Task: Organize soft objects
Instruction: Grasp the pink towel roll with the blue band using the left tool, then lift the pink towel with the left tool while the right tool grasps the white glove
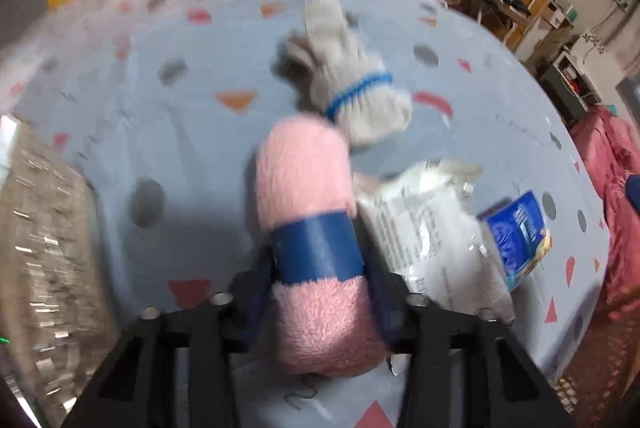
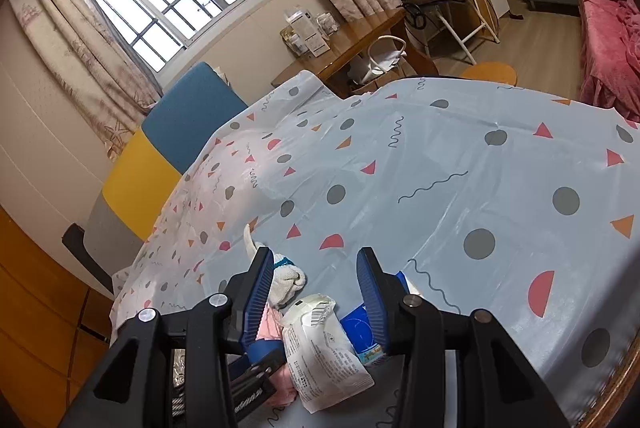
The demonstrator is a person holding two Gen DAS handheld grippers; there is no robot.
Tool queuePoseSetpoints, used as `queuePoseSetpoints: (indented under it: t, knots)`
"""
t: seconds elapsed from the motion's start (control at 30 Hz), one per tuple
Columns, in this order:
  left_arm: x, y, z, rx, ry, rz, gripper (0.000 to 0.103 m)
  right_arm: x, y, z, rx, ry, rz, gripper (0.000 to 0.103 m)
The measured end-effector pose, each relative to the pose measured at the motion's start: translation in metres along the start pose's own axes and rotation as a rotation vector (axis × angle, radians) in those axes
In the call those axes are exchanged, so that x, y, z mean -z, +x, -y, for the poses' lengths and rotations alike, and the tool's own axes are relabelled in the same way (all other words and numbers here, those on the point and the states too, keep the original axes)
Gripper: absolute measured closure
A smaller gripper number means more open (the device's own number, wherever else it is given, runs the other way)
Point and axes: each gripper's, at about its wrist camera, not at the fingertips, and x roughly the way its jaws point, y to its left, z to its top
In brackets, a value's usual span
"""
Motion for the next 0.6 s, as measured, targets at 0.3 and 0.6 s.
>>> queuePoseSetpoints:
  t: [0.3, 0.6]
  knots:
    - [0.013, -0.015, -0.013, 0.016, -0.001, 0.041, 0.068, 0.001, 0.017, -0.003, 0.036, -0.026, -0.100, 0.059]
    - [0.032, -0.022, -0.005, -0.015, 0.085, 0.061, 0.068, -0.011, 0.087, -0.038, 0.001, -0.199, -0.389, 0.059]
